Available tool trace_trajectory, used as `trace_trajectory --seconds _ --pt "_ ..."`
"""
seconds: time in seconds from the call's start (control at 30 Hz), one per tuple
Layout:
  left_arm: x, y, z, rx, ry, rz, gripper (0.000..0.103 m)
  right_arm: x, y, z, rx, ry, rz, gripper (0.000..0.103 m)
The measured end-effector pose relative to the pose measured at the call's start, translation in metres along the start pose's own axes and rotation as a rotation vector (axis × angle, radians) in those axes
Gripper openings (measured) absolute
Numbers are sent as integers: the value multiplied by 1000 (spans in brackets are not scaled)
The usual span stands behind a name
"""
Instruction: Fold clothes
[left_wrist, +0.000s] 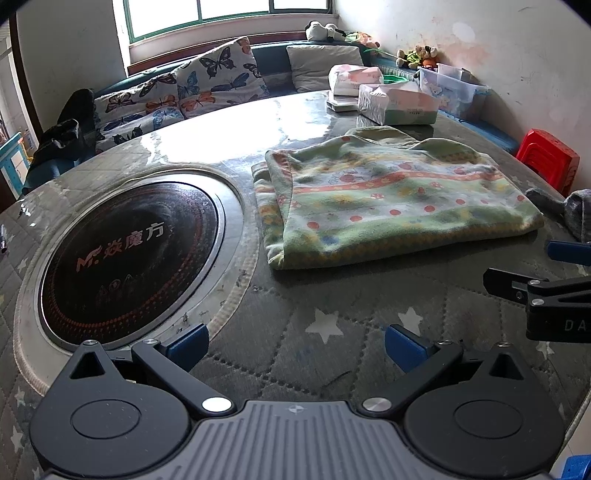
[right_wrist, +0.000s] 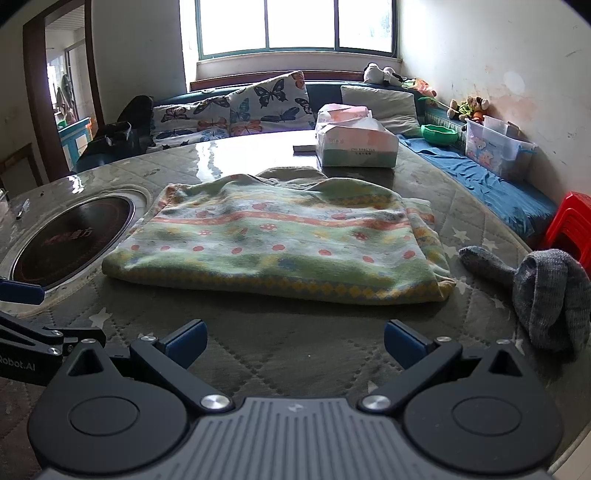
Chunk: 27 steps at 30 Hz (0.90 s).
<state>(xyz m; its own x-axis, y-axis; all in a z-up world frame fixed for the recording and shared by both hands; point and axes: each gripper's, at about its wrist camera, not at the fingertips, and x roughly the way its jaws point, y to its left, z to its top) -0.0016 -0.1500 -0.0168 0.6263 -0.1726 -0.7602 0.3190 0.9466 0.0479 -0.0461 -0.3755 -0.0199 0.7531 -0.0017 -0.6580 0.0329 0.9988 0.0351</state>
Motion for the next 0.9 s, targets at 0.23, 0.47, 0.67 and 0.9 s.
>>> trace_trajectory --seconds 0.23,0.47,0.67,0.9 --pt "-4 0 -4 2 -5 3 103 -4 5 -3 -6 0 6 103" --pt "-11 -2 -6 5 -20 5 103 -11 9 -4 -12 -15 10 103" --pt "-15 -4 -10 7 -28 9 103 -18 10 -7 -12 -27 12 103" --pt "-22 -7 -14 12 -39 10 103 -25 12 -10 -15 -41 18 103"
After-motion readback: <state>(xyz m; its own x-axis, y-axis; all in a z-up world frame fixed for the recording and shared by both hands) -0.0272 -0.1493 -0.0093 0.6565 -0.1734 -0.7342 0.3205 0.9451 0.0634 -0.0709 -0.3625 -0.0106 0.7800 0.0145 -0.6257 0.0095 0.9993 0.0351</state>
